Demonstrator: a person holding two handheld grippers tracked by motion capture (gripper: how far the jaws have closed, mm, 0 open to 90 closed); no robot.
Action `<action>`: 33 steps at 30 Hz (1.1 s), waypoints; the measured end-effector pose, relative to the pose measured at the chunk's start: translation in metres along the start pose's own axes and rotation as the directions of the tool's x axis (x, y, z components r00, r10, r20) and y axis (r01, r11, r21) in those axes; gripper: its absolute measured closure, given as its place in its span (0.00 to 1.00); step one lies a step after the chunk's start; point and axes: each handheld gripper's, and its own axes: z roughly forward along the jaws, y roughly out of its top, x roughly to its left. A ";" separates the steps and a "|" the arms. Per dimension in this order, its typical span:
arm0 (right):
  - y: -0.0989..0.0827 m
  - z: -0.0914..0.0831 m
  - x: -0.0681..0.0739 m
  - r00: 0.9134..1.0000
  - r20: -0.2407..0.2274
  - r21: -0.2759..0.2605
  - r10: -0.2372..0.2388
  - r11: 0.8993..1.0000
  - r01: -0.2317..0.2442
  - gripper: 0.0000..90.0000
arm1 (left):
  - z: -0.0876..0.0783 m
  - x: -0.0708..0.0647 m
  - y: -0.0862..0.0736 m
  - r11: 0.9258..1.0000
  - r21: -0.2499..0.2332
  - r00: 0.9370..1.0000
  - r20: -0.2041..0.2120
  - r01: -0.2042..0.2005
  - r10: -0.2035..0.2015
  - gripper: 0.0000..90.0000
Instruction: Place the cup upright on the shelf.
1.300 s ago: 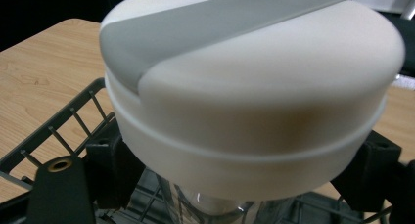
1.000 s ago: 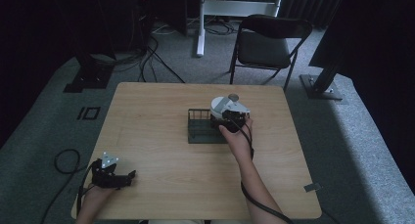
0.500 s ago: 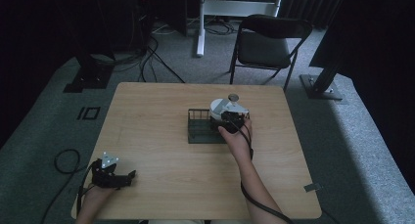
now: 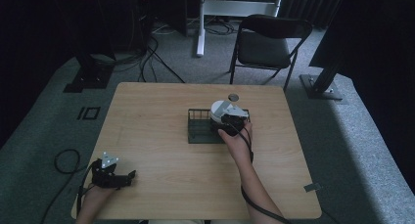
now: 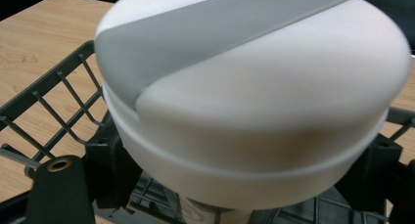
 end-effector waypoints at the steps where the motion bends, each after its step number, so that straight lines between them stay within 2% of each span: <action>1: -0.002 0.000 0.002 1.000 0.011 -0.008 -0.007 1.000 0.007 0.20 | 0.000 0.000 0.000 1.000 0.000 1.000 0.000 0.000 0.000 0.00; 5: -0.004 -0.001 0.003 1.000 0.013 -0.012 -0.021 1.000 0.021 0.20 | 0.000 0.000 0.000 1.000 0.000 1.000 0.000 0.000 0.000 0.00; 8: -0.004 -0.001 0.001 1.000 -0.002 -0.013 -0.017 1.000 0.017 0.19 | 0.000 0.000 0.000 1.000 0.000 1.000 0.000 0.000 0.000 0.00; 10: -0.004 -0.001 0.000 1.000 -0.012 -0.018 -0.026 1.000 0.026 0.14 | 0.000 0.000 0.000 1.000 0.000 1.000 0.000 0.000 0.000 0.00; 15: -0.004 -0.003 -0.002 0.999 -0.045 -0.042 -0.029 0.999 0.028 0.14 | 0.000 0.000 0.000 1.000 0.000 1.000 0.000 0.000 0.000 0.00; 27: -0.009 -0.011 -0.009 0.998 -0.065 -0.066 -0.026 0.998 0.022 0.14 | 0.000 0.000 0.000 1.000 0.000 1.000 0.000 0.000 0.000 0.00; 29: -0.010 -0.014 -0.009 0.997 -0.056 -0.067 -0.044 0.997 0.040 0.14 | 0.000 0.000 0.000 1.000 0.000 1.000 0.000 0.000 0.000 0.00; 32: -0.010 -0.019 -0.010 0.997 -0.072 -0.075 -0.030 0.997 0.024 0.14 | 0.000 0.000 0.000 1.000 0.000 1.000 0.000 0.000 0.000 0.00; 33: -0.010 -0.020 -0.010 0.997 -0.066 -0.077 -0.041 0.996 0.036 0.14 | 0.000 0.000 0.000 1.000 0.000 1.000 0.000 0.000 0.000 0.00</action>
